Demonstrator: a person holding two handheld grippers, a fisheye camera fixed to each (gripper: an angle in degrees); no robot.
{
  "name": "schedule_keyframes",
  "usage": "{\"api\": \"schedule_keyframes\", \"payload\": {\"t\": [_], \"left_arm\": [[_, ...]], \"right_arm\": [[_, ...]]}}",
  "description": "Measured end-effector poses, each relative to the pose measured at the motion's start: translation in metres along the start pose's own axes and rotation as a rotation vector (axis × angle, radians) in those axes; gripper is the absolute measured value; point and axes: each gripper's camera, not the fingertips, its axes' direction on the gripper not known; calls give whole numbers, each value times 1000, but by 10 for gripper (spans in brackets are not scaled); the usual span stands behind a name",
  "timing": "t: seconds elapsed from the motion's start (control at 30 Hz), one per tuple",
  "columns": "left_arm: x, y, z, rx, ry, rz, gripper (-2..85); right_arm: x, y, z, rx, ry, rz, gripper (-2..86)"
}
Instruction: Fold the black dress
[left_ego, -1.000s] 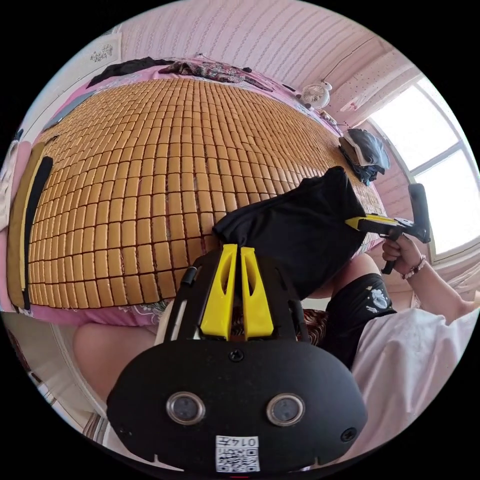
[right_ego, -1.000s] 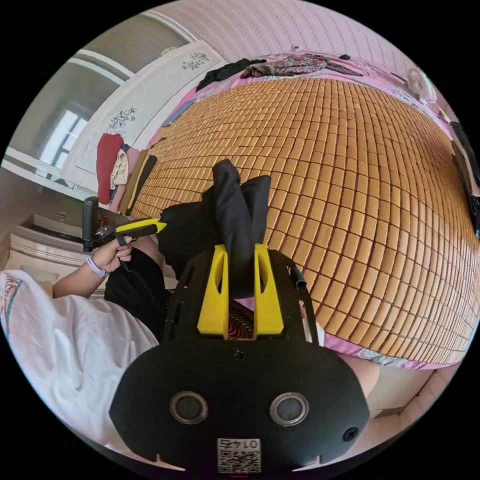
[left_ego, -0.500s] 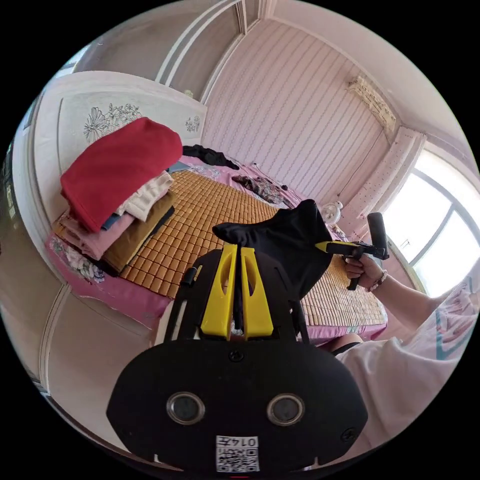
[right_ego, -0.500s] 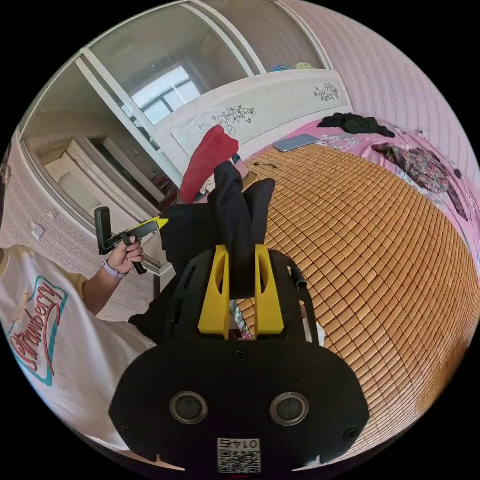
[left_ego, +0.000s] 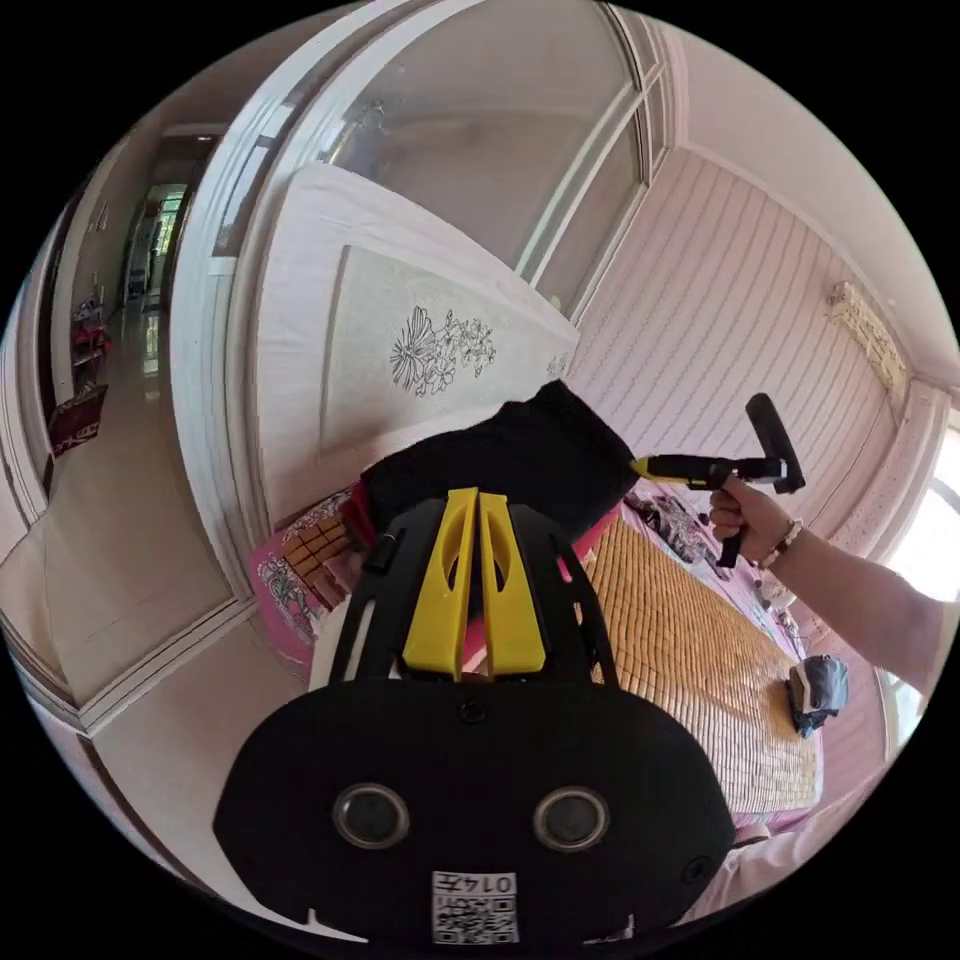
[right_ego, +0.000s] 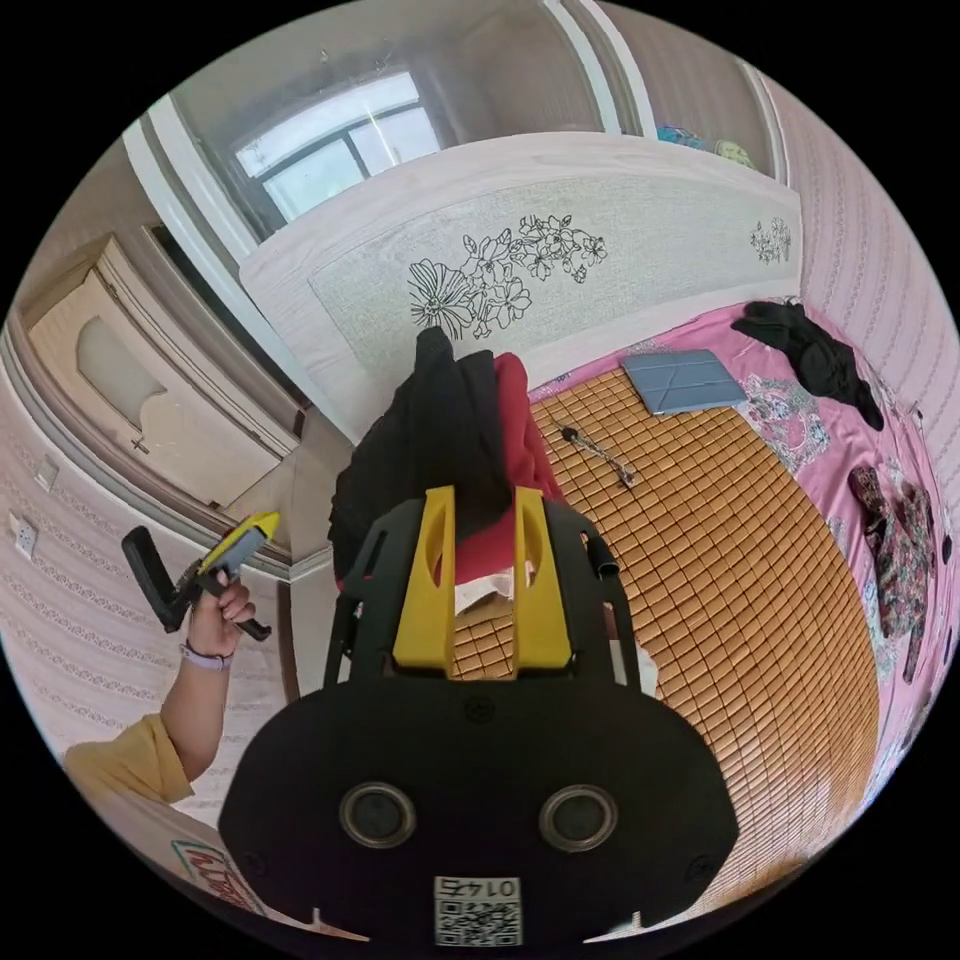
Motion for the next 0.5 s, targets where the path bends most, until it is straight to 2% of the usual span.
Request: {"api": "schedule_keyframes", "payload": {"t": [0.1, 0.2, 0.3, 0.33, 0.4, 0.5], "left_arm": [[-9, 19, 59, -133, -10, -30, -10], [-15, 39, 72, -112, 33, -53, -10], [-4, 64, 47, -73, 42, 3, -10], [0, 71, 41, -63, 49, 32, -10], [23, 114, 21, -62, 53, 168, -10], [60, 182, 17, -166, 134, 313, -10]], "right_arm": [[2, -5, 6, 25, -60, 43, 81], [-9, 2, 2, 15, -38, -35, 86], [-24, 43, -16, 67, 150, -93, 88], [-30, 73, -22, 87, 271, -120, 87], [-30, 130, -27, 105, 397, -139, 84], [-12, 239, -25, -39, 515, -79, 78]]}}
